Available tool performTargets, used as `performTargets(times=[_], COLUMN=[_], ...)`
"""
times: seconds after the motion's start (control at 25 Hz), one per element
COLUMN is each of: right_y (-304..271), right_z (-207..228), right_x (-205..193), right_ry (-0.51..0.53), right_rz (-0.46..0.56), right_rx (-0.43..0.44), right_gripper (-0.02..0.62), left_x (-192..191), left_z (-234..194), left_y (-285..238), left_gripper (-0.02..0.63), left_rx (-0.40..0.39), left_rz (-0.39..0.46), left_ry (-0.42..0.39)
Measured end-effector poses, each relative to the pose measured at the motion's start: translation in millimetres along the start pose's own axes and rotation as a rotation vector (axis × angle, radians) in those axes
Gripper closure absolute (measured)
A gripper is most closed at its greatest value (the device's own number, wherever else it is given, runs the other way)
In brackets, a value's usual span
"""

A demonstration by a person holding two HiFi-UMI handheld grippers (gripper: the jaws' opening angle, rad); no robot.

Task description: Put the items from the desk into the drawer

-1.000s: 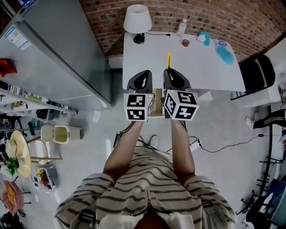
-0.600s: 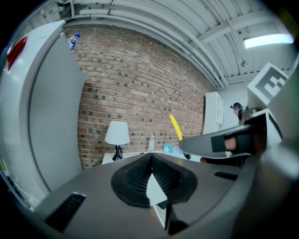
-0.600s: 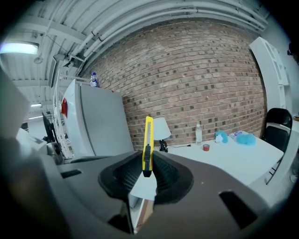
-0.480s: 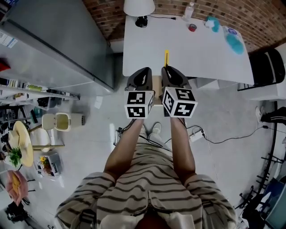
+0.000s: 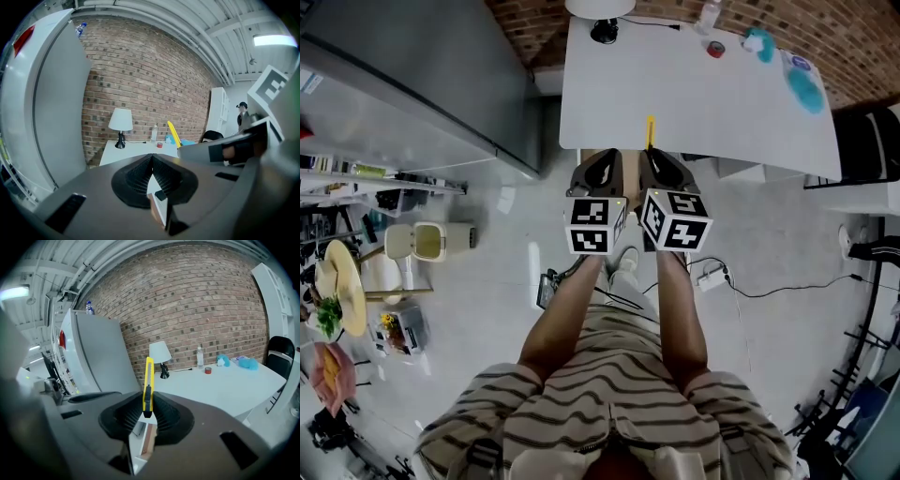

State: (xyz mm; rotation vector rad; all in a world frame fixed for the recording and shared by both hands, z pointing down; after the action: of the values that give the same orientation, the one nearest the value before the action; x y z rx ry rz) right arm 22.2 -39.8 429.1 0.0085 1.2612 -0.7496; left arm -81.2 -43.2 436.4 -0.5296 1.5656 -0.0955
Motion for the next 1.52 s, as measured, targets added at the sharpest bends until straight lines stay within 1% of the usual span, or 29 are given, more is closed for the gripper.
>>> performTargets(times=[0.4,0.6,0.92,1.08,1.24,1.52], right_y=[-21,-29,-46,-52,-62,-77], right_z=[7,15,24,27,30,43], right_x=[-45,-71,-111,-130,-145,-167], right_ry=[-0.039,-0.071,-0.124,-0.150,-0.182,-0.215], right_rz=[-0.082,-0.132,-0.210,-0.239,-0.260,-0.315], right_rx=[-0.007,-0.006,-0.002,-0.001,0.008,-0.011], right_gripper=[0.523,0.523,0.523,0.523,0.523,0.523], left_x=[-39,-63,-97,-114,-130,-153], left_z=[-8,-11,-27,-29,-33,-38], left_y=[-12,-19,-31,-36,-41,-52], left_gripper=[0.600,0.600,0.600,0.601,0.600,0.600], left_rx=[0.003,0.012,0.040,0.042,0.049,0.056], left_rz=[-0.077,-0.136,-0.203,-0.226,-0.251,-0.303], left_ry=[0.016,0.015,0.028,0.038,0.037,0.057])
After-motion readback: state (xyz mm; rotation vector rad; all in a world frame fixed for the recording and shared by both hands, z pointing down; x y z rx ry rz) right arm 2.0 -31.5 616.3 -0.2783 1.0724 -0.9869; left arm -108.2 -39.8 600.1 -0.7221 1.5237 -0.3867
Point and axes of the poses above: the fingertips, and each gripper's own axes: y backward along the fingers, z to its right, x out of its top, the point moved 5 cm from there along y, backward along the fingers, and after that the axes turned 12 degrees about x, right-handed, at the moved point
